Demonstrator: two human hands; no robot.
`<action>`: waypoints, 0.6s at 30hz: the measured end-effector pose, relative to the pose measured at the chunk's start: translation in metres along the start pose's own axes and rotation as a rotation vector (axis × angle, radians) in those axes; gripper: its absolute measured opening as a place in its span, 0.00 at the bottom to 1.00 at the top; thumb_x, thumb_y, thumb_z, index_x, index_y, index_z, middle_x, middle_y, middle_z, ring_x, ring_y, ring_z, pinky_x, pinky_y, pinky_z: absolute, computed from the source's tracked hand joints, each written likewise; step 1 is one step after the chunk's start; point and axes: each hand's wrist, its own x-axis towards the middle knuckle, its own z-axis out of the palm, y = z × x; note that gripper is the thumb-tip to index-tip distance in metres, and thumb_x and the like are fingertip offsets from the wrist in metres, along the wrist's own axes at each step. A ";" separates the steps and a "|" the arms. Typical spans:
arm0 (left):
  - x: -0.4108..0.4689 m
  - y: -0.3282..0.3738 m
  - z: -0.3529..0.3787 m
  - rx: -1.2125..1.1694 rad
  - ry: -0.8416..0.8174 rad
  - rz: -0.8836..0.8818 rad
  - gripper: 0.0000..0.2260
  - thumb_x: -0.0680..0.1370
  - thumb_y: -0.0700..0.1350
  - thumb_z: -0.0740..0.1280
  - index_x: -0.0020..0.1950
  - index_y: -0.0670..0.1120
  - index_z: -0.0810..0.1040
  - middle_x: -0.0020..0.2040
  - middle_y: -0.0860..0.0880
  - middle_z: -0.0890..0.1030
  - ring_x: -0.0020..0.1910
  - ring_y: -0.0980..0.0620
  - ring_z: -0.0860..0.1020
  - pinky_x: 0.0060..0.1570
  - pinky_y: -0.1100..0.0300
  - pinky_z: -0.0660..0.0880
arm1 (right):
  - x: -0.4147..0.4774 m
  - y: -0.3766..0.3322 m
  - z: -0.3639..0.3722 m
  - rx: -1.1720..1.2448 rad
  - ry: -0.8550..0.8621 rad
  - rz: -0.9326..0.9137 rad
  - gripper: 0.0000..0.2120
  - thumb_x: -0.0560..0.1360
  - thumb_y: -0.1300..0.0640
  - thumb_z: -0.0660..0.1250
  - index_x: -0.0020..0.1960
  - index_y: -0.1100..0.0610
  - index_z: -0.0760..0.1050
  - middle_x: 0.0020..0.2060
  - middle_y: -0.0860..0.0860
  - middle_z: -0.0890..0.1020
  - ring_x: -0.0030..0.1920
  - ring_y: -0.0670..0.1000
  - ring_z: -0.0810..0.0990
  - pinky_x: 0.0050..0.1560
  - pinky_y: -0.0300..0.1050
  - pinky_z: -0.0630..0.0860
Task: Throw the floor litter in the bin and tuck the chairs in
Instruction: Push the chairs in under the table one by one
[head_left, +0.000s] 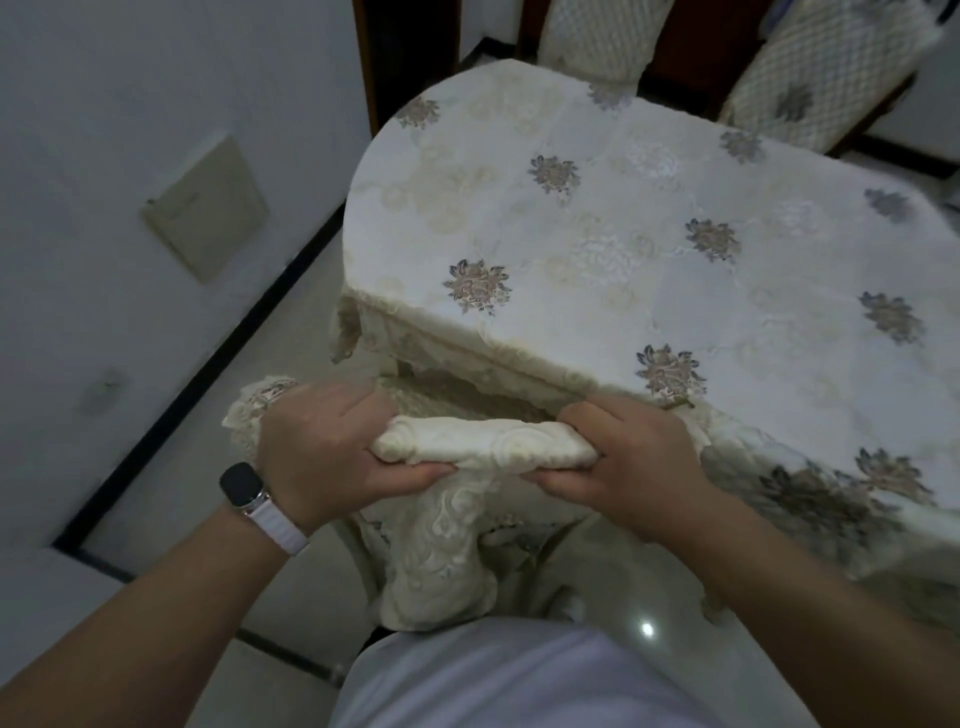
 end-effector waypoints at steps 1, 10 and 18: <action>0.000 0.001 0.000 -0.003 0.004 0.003 0.29 0.70 0.70 0.68 0.29 0.45 0.75 0.26 0.48 0.73 0.25 0.47 0.73 0.25 0.54 0.68 | -0.001 0.003 0.001 0.007 0.026 -0.013 0.26 0.71 0.31 0.65 0.36 0.54 0.79 0.29 0.49 0.77 0.28 0.51 0.75 0.24 0.42 0.70; 0.024 0.017 0.005 -0.059 0.019 0.043 0.29 0.68 0.71 0.70 0.29 0.44 0.75 0.27 0.50 0.74 0.26 0.48 0.73 0.26 0.54 0.69 | -0.012 0.018 -0.012 0.045 0.116 0.010 0.25 0.71 0.32 0.66 0.35 0.55 0.80 0.29 0.48 0.78 0.29 0.50 0.77 0.25 0.42 0.72; 0.071 0.022 0.034 -0.187 0.011 0.146 0.29 0.69 0.70 0.69 0.29 0.44 0.78 0.27 0.50 0.76 0.26 0.48 0.76 0.26 0.54 0.71 | -0.026 0.035 -0.031 -0.034 0.135 0.166 0.27 0.70 0.31 0.66 0.37 0.55 0.81 0.30 0.49 0.79 0.29 0.51 0.77 0.25 0.45 0.72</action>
